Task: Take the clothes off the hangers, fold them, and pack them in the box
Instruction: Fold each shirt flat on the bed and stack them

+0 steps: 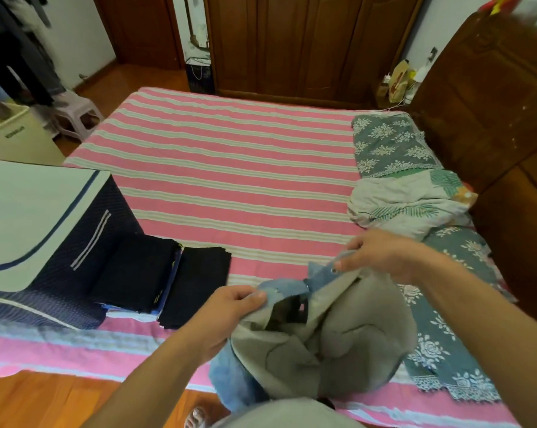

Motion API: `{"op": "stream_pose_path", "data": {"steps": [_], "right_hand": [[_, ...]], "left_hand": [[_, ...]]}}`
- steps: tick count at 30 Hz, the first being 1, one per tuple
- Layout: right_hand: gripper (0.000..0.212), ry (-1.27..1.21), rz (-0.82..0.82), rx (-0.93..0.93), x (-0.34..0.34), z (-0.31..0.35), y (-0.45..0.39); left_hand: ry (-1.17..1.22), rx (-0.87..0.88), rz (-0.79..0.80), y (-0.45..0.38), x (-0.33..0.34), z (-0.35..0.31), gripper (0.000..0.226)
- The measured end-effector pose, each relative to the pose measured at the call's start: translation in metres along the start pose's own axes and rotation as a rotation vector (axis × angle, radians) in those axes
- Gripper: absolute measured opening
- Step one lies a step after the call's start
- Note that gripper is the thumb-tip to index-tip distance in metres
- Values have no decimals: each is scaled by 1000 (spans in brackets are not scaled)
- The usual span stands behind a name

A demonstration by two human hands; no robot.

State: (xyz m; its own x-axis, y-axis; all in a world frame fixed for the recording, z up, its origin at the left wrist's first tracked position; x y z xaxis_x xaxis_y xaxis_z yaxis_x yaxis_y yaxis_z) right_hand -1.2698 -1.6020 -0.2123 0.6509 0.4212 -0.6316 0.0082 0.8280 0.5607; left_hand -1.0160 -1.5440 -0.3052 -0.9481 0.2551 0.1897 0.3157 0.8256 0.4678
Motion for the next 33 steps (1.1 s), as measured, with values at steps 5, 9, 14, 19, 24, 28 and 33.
{"op": "stream_pose_path", "data": {"steps": [5, 9, 14, 19, 24, 28, 33], "right_hand": [[22, -546, -273, 20, 36, -8, 1], [31, -610, -430, -56, 75, 0, 14], [33, -342, -580, -190, 98, 7, 29], [39, -279, -612, -288, 107, 13, 37], [33, -445, -556, -154, 104, 1, 30], [43, -371, -589, -182, 109, 6, 34], [36, -454, -577, -243, 125, 1, 35]], "left_hand": [[123, -32, -99, 1, 17, 2, 26], [64, 22, -193, 3, 28, 1, 23], [-17, 48, -231, 10, 41, -8, 30], [-421, 204, -279, 9, 36, -18, 28], [-585, 240, -314, 7, 34, -19, 27], [-550, 158, -325, 10, 40, -14, 29], [-308, 66, -276, 14, 43, -11, 31]]}}
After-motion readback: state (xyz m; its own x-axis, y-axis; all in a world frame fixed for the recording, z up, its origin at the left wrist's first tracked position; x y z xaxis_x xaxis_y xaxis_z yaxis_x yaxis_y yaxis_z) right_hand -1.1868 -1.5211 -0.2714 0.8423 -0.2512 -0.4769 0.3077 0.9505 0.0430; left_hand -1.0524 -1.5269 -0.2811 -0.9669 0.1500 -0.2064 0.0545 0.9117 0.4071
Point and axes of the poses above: each hand's wrist, its own y-axis away from the middle knuckle, its own x-axis out of the palm, z = x × y, the point moved 9 cm from there along -y, towards the middle knuckle, and after that the axes turned 3 degrees about -z, right-handed, at the moved point
